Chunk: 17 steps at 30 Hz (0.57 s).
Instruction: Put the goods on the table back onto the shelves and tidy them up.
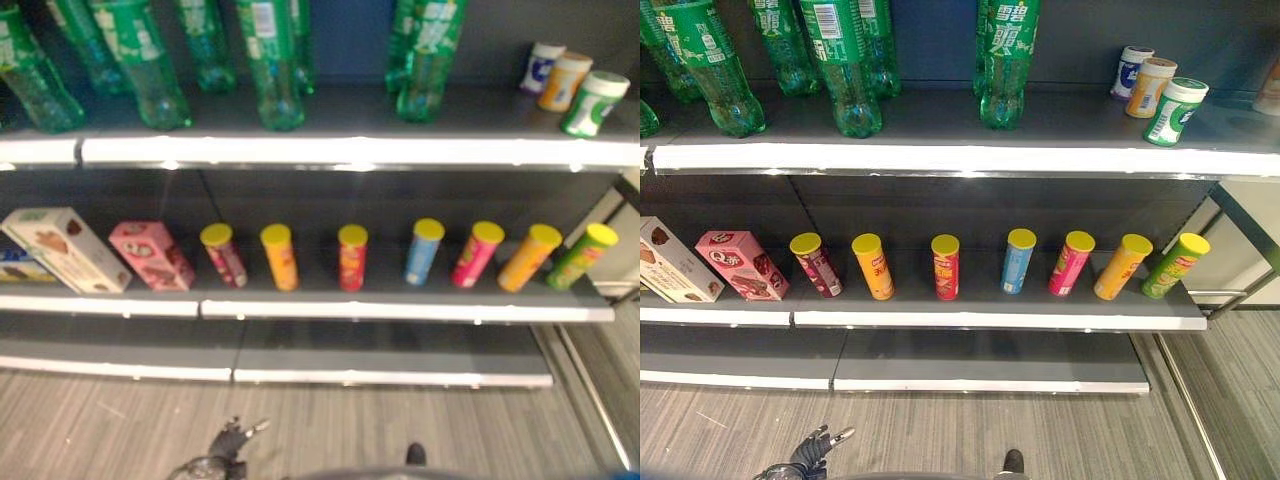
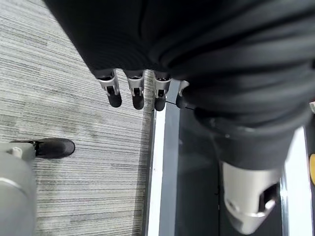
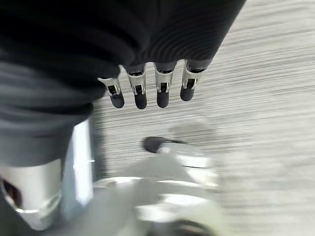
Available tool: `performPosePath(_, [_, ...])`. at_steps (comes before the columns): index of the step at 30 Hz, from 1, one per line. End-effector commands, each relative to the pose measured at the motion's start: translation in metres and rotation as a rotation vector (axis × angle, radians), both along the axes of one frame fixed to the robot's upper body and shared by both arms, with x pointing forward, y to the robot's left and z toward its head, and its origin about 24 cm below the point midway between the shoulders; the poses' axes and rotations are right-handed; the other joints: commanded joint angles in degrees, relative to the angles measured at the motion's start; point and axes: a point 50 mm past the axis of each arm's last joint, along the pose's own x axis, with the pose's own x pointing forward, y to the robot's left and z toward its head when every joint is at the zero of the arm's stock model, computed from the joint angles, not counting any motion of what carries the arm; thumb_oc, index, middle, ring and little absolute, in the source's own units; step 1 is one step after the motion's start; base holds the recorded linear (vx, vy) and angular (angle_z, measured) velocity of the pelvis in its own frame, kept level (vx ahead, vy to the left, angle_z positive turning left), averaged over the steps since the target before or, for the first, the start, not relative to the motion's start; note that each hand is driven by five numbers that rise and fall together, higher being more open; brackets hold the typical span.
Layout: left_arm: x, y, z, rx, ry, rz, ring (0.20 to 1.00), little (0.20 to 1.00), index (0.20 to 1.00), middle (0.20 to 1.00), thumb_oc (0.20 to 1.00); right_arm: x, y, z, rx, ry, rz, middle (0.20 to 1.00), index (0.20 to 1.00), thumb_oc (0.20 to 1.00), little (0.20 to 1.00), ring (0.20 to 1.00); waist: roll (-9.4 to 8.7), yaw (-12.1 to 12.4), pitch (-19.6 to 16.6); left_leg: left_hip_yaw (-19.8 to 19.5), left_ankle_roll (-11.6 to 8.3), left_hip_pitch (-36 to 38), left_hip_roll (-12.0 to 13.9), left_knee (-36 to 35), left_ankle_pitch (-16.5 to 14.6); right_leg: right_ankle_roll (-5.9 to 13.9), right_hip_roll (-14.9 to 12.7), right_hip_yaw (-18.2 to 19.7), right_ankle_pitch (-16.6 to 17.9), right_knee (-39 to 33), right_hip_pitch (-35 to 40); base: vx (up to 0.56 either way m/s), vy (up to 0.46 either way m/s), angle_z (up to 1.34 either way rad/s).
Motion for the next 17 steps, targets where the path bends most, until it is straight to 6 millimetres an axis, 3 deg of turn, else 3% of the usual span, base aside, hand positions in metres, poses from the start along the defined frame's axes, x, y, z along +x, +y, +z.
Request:
performPosePath(1, [0.016,0.018,0.009,0.083,-0.035,-0.065,1.0,1.0,1.0,1.0,1.0,0.052,-0.013,0.018,-0.067,-0.173,0.07,1.0,1.0,1.0,1.0,1.0,-0.75,0.6,4.24,1.51,-2.97,-2.74,3.07,0.82,-0.23,5.11,-5.17,0.21,-5.09,4.84,1.52,0.0,0.0,0.0])
performPosePath(9, [0.008,0.016,0.005,0.081,0.009,-0.089,1.0,1.0,1.0,1.0,1.0,0.05,-0.014,0.014,-0.078,-0.13,0.075,1.0,1.0,1.0,1.0,1.0,-1.0,0.79,3.59,2.18,-2.5,-1.51,2.72,1.17,-1.22,5.32,-5.44,0.28,-4.89,4.74,2.24,0.0,0.0,0.0])
performPosePath(17, [0.008,0.016,0.004,0.084,0.024,-0.109,1.0,1.0,1.0,1.0,1.0,0.066,-0.009,0.018,-0.079,-0.154,0.167,1.0,1.0,1.0,1.0,1.0,-1.46,1.51,3.25,1.84,-2.28,-1.11,2.44,1.54,-1.76,5.28,-5.94,-0.04,-5.08,4.78,3.18,0.0,0.0,0.0])
